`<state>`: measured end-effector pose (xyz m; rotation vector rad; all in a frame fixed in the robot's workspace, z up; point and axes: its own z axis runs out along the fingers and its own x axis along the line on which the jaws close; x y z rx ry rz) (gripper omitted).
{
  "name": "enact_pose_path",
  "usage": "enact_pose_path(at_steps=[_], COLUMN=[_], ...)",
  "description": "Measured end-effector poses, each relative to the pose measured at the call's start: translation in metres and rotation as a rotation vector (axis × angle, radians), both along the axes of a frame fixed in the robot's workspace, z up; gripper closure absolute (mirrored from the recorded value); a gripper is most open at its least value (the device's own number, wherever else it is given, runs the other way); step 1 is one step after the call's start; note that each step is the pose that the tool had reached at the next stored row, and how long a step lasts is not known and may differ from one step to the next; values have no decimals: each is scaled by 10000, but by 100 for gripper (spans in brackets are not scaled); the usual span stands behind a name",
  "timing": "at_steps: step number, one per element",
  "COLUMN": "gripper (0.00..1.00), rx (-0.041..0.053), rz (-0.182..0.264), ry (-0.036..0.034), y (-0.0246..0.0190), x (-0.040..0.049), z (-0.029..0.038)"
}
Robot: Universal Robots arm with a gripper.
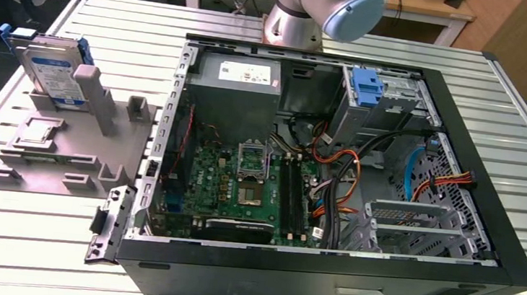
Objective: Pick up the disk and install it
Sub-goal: 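Reach for the disk, then pick up the disk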
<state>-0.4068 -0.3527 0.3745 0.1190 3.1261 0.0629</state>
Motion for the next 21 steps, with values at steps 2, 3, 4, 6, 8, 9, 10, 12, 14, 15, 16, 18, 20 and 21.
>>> enact_pose_path(at_steps=[2,3,4,6,8,9,10,12,14,15,16,18,20,21], gripper=[90,90,90,90,90,90,90,90,90,90,90,90,90,90], rx=[-3,-4,-7,-11,-15,-15,-16,-15,-15,-15,-15,-15,-15,-15], rz=[0,-1,-1,1,-1,-1,-1,0,0,0,0,0,0,0], ry=[0,1,3,3,4,6,6,5,5,5,5,5,5,5], y=[25,37,51,77,101,108,111,110,110,110,110,110,110,110], x=[-91,-134,-177,-258,-342,-377,-401,-418,-422,-424,-426,-430,-434,-436], z=[-15,-22,-28,-43,-55,-57,-59,-59,-60,-59,-59,-59,-60,-59])
